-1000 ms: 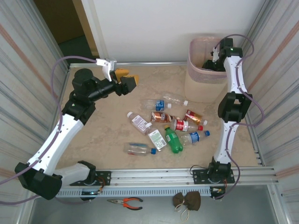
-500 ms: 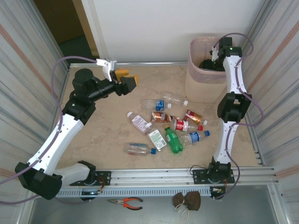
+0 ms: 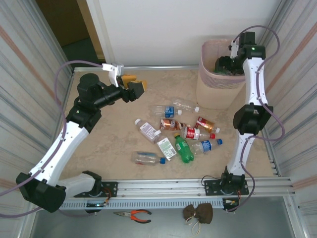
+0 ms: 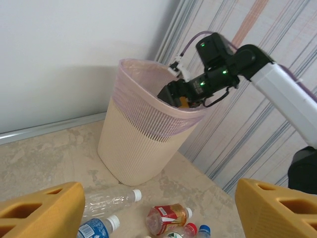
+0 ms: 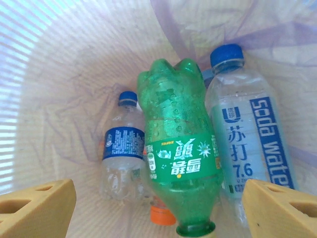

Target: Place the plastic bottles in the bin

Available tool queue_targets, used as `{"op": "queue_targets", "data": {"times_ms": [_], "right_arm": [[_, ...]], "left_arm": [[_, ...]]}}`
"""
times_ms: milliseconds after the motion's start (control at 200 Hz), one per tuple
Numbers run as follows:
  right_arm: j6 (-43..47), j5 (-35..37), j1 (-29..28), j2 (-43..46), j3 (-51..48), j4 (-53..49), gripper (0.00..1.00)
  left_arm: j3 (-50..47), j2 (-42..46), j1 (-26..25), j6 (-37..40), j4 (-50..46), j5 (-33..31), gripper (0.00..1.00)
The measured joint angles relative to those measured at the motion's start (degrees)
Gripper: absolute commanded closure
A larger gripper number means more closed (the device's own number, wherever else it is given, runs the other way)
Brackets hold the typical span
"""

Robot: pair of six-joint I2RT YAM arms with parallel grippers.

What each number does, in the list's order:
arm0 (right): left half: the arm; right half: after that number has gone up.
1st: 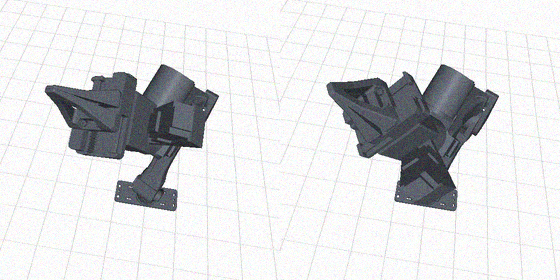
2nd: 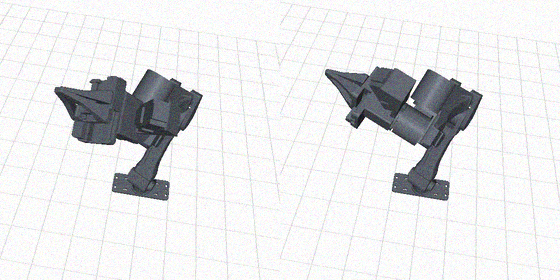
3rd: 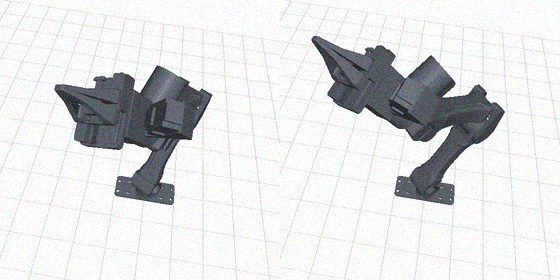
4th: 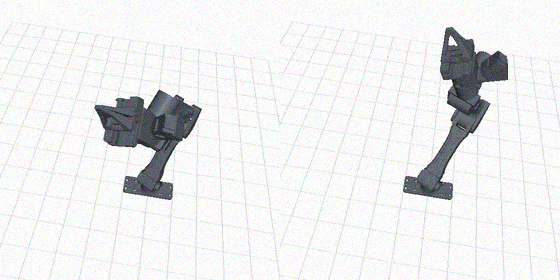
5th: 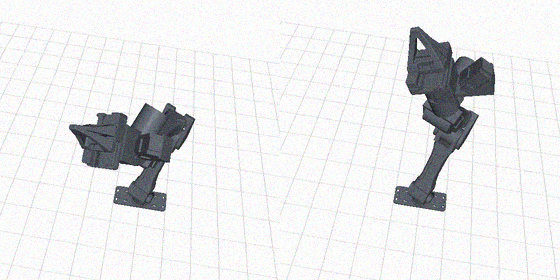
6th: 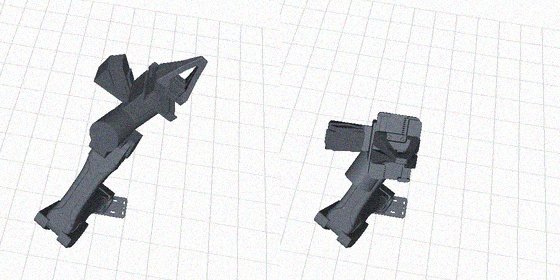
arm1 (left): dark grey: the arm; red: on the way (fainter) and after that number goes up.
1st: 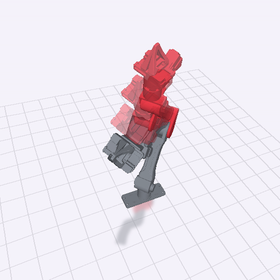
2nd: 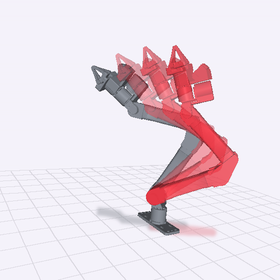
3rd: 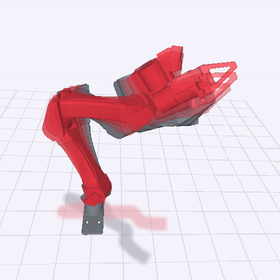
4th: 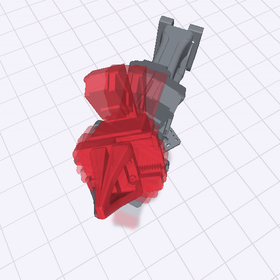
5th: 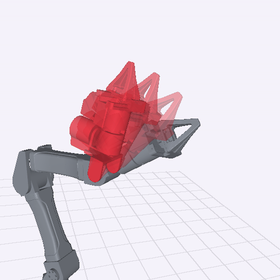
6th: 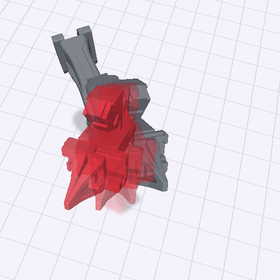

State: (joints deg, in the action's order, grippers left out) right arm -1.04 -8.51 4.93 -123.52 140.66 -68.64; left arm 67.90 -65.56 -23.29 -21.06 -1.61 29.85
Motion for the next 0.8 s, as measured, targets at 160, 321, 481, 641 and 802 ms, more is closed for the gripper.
{"op": "queue_targets", "data": {"times_ms": [160,321,481,641,802], "right_arm": [[0.0,1.22,-0.55,3.04,0.0,0.0,0.15],[0.0,2.73,-1.53,6.97,-0.55,0.24,0.15],[0.0,4.24,-2.73,12.33,-2.82,1.33,0.15],[-0.02,5.73,-4.24,18.88,-8.09,4.09,0.15],[-0.87,5.92,-5.35,27.08,-17.59,8.5,0.16]], "left_arm": [[-0.13,0.13,0.0,-0.72,-3.17,-1.55,0.24],[-1.57,0.85,-0.02,-3.67,-6.99,-4.61,0.26],[-5.35,1.14,-1.62,-8.48,-10.78,-9.22,0.27],[-9.4,1.14,-5.73,-13.6,-15.23,-14.53,0.28],[-12.98,1.9,-9.46,-20.48,-19.69,-20.13,0.29]]}}
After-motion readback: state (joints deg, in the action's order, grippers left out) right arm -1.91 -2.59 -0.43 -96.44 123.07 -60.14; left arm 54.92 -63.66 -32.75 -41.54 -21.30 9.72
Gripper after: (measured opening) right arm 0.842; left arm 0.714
